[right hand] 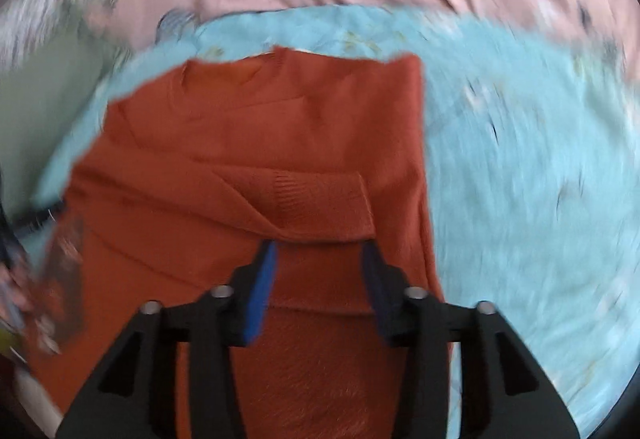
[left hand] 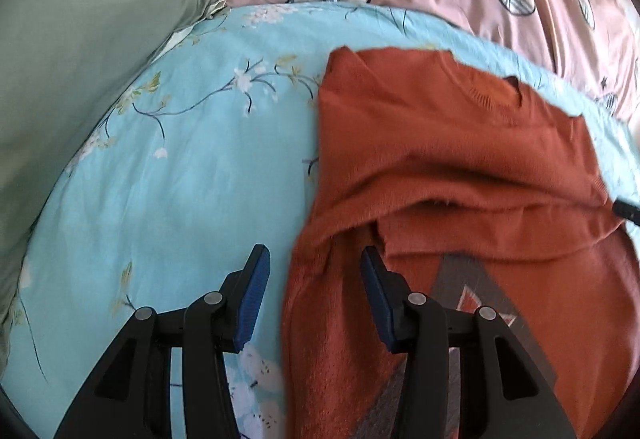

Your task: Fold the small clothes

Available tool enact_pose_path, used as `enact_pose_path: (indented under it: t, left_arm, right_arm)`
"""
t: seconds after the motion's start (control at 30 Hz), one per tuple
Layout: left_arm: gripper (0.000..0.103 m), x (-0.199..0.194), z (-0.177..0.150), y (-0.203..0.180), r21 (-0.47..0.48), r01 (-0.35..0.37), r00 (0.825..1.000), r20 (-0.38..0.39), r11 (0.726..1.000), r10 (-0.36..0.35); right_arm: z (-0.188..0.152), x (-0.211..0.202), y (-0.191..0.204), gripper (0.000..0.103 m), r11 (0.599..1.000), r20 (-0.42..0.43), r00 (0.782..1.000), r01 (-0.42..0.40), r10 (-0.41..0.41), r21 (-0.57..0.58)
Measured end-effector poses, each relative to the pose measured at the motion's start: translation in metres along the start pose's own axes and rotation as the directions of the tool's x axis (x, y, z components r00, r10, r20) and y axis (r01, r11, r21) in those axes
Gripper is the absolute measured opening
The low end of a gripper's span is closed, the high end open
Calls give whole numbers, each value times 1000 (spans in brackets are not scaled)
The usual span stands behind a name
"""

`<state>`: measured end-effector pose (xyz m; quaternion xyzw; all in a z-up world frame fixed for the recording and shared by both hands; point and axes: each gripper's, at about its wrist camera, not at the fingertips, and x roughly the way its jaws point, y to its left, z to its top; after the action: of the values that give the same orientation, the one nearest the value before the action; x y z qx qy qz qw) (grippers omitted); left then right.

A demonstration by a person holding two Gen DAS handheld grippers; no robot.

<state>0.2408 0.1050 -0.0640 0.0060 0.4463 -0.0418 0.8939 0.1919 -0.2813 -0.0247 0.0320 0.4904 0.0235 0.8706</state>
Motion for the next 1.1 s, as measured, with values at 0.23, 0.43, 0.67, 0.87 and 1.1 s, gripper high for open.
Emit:
enact_pose_path:
  t: [0.23, 0.43, 0.67, 0.87, 1.1]
  left_arm:
    - [48, 9, 0, 7, -15, -21, 1000, -4, 1000, 21]
    - [52, 23, 16, 14, -38, -52, 999, -3, 998, 52]
    - [54, 23, 16, 19, -68, -53, 998, 16, 996, 54]
    - [56, 17, 11, 26, -56, -19, 1000, 6, 998, 20]
    - [54, -23, 7, 38, -1, 126, 990, 60, 992, -125]
  right_arm:
    - [6, 30, 36, 53, 931, -37, 995, 69, -89, -359]
    - [35, 23, -4, 5, 972, -134, 976, -190, 172, -137]
    - [62, -29, -51, 4, 645, -58, 661, -705, 748, 296]
    - [50, 44, -104, 6, 750, -134, 829, -406, 542, 522]
    - [18, 22, -128, 9, 769, 44, 932, -322, 359, 552]
